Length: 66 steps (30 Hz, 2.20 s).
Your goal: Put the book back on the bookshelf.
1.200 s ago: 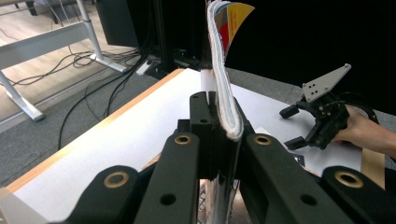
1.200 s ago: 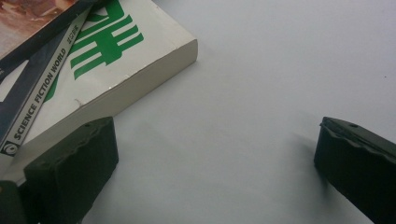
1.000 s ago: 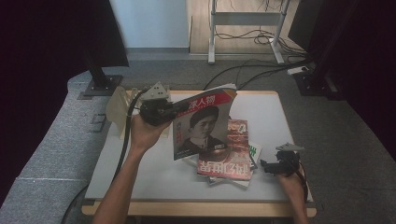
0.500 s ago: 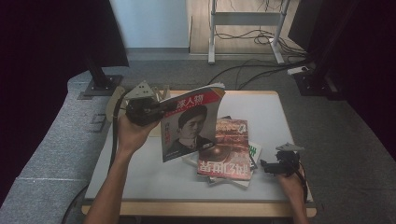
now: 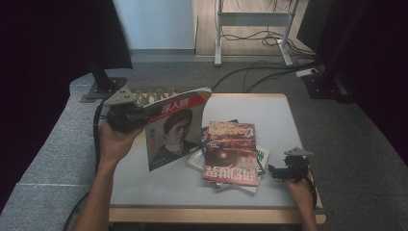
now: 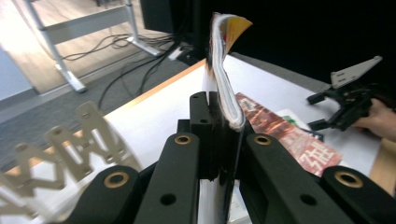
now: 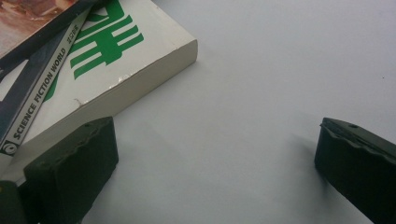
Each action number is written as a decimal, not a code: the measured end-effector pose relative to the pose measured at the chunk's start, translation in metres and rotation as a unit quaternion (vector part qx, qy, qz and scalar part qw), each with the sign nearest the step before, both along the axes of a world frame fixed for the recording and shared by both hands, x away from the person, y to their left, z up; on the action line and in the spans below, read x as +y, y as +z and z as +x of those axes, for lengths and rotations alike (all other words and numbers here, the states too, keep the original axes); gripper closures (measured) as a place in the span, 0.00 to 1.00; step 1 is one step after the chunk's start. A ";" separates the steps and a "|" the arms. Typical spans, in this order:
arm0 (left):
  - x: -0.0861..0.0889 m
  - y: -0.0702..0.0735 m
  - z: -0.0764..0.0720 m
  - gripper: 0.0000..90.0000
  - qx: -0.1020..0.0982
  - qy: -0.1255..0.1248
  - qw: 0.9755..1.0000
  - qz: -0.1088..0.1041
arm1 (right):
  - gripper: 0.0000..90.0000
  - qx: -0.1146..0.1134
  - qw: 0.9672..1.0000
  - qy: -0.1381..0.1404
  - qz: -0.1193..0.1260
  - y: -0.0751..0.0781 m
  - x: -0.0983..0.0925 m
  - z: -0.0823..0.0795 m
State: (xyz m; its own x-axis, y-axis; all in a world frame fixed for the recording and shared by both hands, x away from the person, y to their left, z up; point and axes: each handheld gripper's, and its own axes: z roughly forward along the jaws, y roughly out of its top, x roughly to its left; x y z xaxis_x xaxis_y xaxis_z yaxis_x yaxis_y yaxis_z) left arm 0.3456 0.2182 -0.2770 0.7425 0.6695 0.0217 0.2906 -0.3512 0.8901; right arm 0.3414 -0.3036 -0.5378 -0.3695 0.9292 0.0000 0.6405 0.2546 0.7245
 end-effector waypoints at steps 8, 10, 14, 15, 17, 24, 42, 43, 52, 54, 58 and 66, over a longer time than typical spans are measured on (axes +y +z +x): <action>0.022 0.000 -0.005 0.97 0.002 0.028 1.000 0.003 | 0.00 -0.001 1.000 0.001 0.001 0.000 0.000 0.000; 0.028 0.000 -0.007 0.97 0.001 0.035 0.999 -0.001 | 0.00 -0.001 1.000 0.001 0.001 0.000 0.000 0.000; 0.038 0.003 -0.012 0.97 -0.001 0.048 0.999 -0.005 | 0.00 0.001 1.000 0.001 0.002 0.000 0.000 0.000; 0.041 0.004 -0.013 0.96 -0.002 0.051 0.999 -0.005 | 0.00 0.001 1.000 0.001 0.002 0.000 0.000 0.000; 0.046 0.006 -0.015 0.96 -0.004 0.058 0.998 -0.005 | 0.00 0.001 1.000 0.001 0.002 0.000 0.000 0.000; 0.067 0.010 -0.021 0.97 -0.005 0.084 0.996 -0.009 | 0.00 0.002 1.000 0.001 0.003 0.000 -0.001 0.001; 0.119 0.008 -0.028 0.97 -0.005 0.160 0.987 -0.018 | 0.00 0.002 1.000 0.001 0.003 0.000 0.000 0.000; 0.122 0.007 -0.028 0.96 -0.005 0.165 0.986 -0.018 | 0.00 0.001 1.000 0.001 0.002 0.000 0.000 0.000; 0.137 0.006 -0.026 0.97 -0.009 0.199 0.980 -0.022 | 0.00 0.002 1.000 0.001 0.002 0.000 0.000 0.000; 0.139 0.004 -0.024 0.97 -0.010 0.207 0.978 -0.024 | 0.00 0.002 1.000 0.001 0.002 0.000 0.000 0.000; 0.140 0.000 -0.017 0.97 -0.012 0.218 0.975 -0.027 | 0.00 0.002 1.000 0.001 0.002 0.000 0.000 0.000; 0.137 -0.006 -0.003 0.96 -0.015 0.229 0.973 -0.026 | 0.00 0.002 1.000 0.001 0.002 0.000 0.000 0.000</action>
State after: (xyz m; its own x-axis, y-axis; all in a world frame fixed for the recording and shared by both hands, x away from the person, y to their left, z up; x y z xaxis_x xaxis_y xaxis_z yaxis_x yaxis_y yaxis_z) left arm 0.3423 0.3549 -0.2829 0.3661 0.9306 -0.0033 0.3796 -0.1461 0.9135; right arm 0.3418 -0.3041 -0.5380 -0.3715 0.9284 0.0058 0.6422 0.2525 0.7238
